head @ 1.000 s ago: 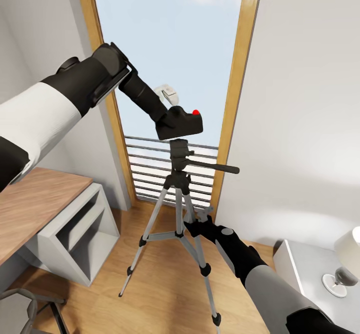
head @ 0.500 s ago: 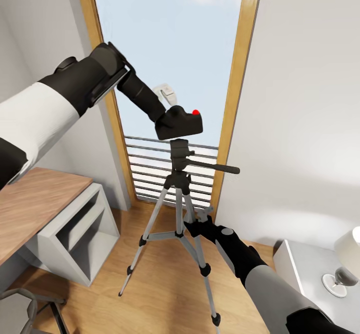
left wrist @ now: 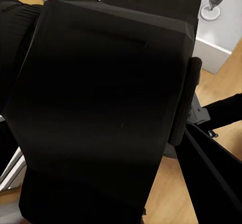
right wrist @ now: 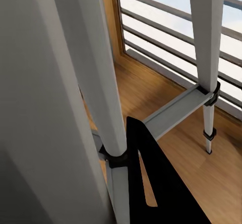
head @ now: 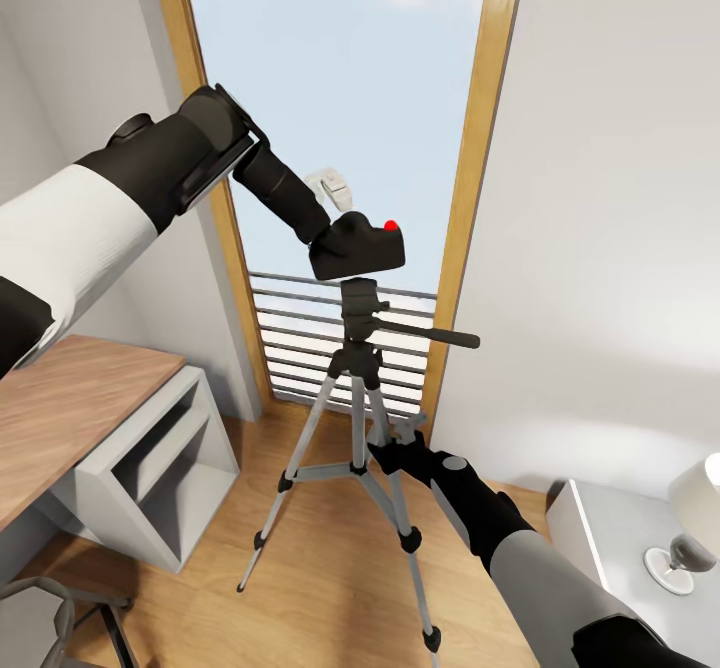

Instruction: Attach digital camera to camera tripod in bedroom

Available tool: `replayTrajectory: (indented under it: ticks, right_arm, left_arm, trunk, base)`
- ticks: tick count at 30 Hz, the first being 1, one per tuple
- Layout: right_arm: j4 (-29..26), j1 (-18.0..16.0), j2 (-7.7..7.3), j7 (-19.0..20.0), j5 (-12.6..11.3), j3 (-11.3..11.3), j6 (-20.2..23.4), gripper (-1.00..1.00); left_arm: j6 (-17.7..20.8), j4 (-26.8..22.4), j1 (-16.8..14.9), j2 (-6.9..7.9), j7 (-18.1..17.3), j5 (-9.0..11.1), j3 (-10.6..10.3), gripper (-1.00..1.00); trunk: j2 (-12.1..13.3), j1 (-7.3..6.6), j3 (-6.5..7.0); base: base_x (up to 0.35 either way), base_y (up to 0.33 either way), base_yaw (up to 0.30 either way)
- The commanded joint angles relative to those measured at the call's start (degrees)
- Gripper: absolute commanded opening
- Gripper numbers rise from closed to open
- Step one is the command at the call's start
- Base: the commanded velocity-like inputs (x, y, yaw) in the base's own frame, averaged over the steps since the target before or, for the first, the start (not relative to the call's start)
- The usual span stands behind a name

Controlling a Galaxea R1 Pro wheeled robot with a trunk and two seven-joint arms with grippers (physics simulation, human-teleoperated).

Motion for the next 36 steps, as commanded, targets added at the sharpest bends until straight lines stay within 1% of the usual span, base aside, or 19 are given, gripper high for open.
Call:
replayTrajectory:
  ticks: [1,10,16,19,22,25,36]
  right_arm:
    - [-0.08,-0.05,0.01,0.09,0.07,-0.03,0.34,-1.00]
    - [-0.08,-0.05,-0.05,0.09,0.03,-0.04,0.34,-1.00]
    - [-0.10,-0.05,-0.07,0.09,-0.01,-0.03,0.34,-1.00]
    - [-0.10,-0.05,-0.08,0.09,-0.02,-0.03,0.34,-1.00]
    - [-0.11,-0.05,-0.08,0.09,-0.02,-0.05,0.34,-1.00]
    - [-0.13,-0.05,-0.08,0.09,-0.02,-0.03,0.34,-1.00]
    - [-0.12,-0.05,-0.08,0.09,-0.02,-0.03,0.34,-1.00]
  left_arm:
    - [0.60,0.02,-0.13,0.06,0.11,0.61,-0.40,-1.00]
    - [1.06,0.71,0.10,-0.30,0.46,0.86,-0.45,-1.00]
    - [1.59,1.67,0.20,-0.85,0.64,1.07,-0.46,-1.00]
    - [2.25,2.42,0.22,-1.29,0.63,1.11,-0.46,-1.00]
    - [3.73,3.01,0.22,-1.94,0.63,1.02,-0.45,-1.00]
    - [4.65,3.15,0.23,-2.18,0.68,0.90,-0.44,-1.00]
    - [5.45,3.33,0.23,-2.25,0.74,0.75,-0.21,-1.00]
  trunk:
    - [-0.13,0.04,-0.13]
    - [-0.13,0.04,-0.13]
    - [-0.13,0.04,-0.13]
    - [-0.13,0.04,-0.13]
    - [-0.13,0.04,-0.13]
    - [-0.13,0.04,-0.13]
    - [-0.13,0.04,-0.13]
  base:
    - [0.000,0.000,0.000]
    - [0.000,0.000,0.000]
    - [0.000,0.000,0.000]
    - [0.000,0.000,0.000]
    - [0.000,0.000,0.000]
    - [0.000,0.000,0.000]
    - [0.000,0.000,0.000]
